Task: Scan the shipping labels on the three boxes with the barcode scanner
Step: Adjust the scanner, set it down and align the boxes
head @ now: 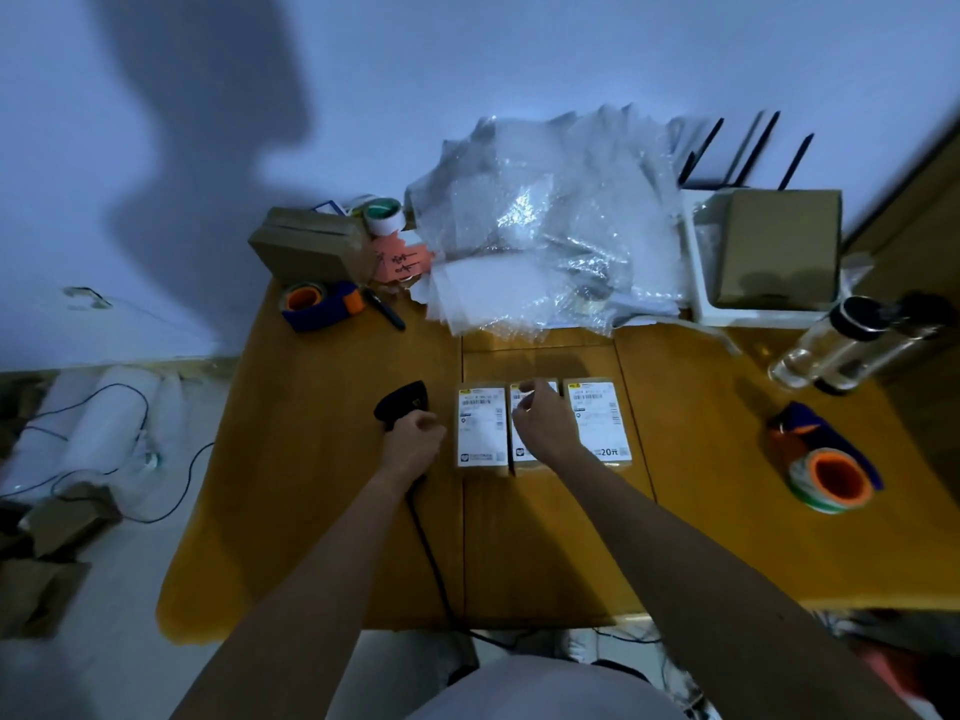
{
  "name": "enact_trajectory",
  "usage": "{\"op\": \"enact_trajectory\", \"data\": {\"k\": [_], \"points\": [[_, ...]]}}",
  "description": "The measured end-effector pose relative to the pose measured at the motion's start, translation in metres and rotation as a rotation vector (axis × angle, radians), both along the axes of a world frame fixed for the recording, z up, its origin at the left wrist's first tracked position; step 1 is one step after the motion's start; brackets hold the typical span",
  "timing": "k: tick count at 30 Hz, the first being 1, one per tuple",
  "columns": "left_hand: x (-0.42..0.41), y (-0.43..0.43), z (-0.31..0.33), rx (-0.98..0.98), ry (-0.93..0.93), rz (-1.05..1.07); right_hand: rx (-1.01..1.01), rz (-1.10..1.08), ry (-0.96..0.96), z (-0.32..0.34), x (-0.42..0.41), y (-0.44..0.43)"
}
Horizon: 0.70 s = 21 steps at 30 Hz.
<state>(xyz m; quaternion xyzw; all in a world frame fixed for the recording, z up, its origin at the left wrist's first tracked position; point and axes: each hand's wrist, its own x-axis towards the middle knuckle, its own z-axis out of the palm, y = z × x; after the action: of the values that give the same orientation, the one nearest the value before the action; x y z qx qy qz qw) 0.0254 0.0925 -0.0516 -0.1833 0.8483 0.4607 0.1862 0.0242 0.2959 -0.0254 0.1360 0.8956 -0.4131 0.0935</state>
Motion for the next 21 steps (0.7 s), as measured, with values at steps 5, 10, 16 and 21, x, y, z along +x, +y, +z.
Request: {"op": "enact_trajectory", "data": {"k": [5,10,16,21], "points": [[0.011,0.025,-0.002,-0.077,0.016,-0.082,0.187,-0.031,0.085,-0.015,0.007,0.046],[0.016,0.037,-0.011,-0.080,-0.019,-0.066,0.278,-0.079,0.030,-0.027,0.020,0.085],[0.020,0.041,-0.021,-0.122,-0.017,-0.088,0.226,-0.111,-0.215,-0.054,0.029,0.111],[0.021,0.042,-0.023,-0.139,0.004,-0.089,0.150,-0.127,-0.235,-0.067,0.029,0.113]]}}
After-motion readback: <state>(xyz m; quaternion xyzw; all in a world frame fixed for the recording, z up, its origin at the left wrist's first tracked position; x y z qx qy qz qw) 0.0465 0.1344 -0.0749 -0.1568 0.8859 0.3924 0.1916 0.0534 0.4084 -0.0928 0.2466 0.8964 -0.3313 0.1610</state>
